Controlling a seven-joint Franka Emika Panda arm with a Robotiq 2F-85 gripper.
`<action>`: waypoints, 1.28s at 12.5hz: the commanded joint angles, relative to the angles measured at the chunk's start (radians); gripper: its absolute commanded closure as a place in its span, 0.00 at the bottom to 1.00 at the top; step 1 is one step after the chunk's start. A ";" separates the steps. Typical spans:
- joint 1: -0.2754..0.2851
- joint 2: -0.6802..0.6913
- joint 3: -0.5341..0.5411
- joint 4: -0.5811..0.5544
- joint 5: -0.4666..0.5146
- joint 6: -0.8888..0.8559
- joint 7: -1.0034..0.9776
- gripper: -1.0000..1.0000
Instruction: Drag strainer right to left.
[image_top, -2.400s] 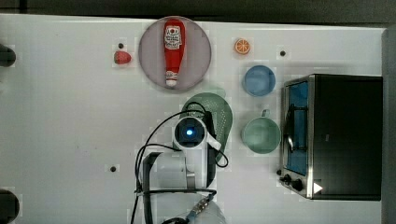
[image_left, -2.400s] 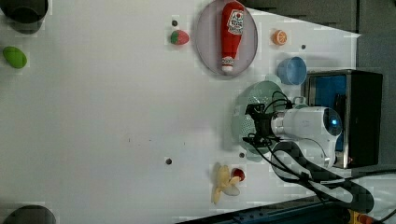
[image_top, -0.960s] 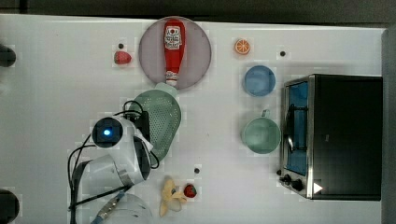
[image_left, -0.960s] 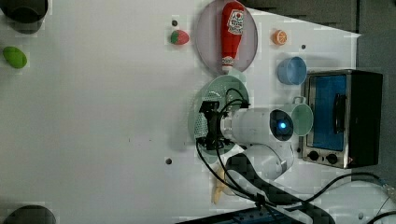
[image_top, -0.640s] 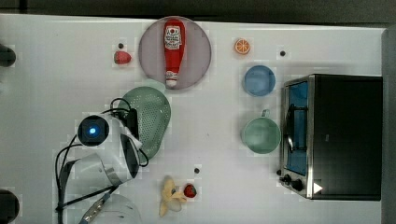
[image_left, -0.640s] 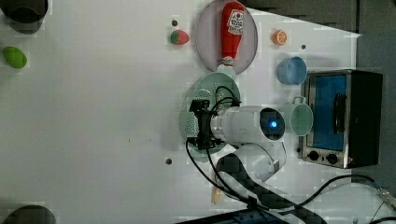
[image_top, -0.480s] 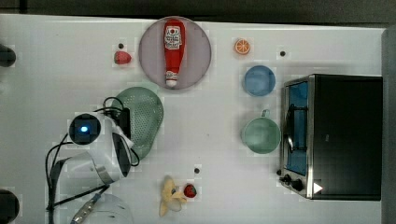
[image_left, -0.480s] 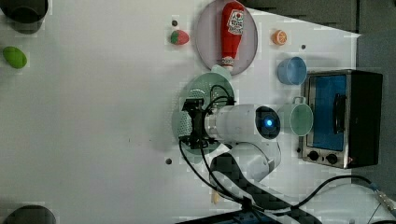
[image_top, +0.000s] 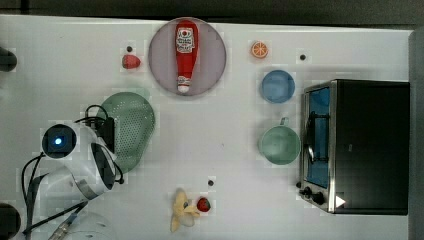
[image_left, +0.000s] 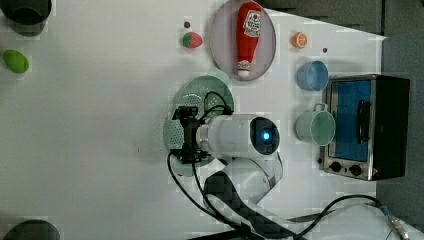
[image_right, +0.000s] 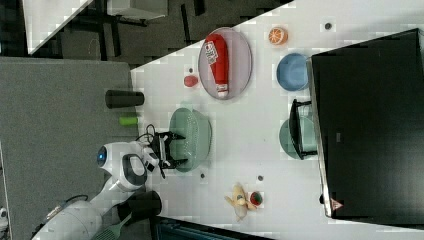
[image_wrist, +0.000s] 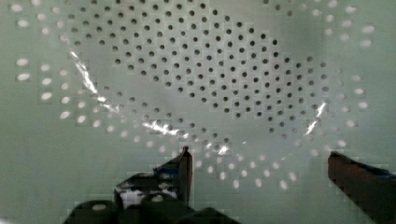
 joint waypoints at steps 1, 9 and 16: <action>0.031 0.046 0.008 0.049 0.022 -0.003 0.040 0.00; 0.091 0.100 0.007 0.157 0.080 -0.014 0.054 0.00; 0.111 -0.008 -0.076 0.166 0.004 -0.121 -0.172 0.00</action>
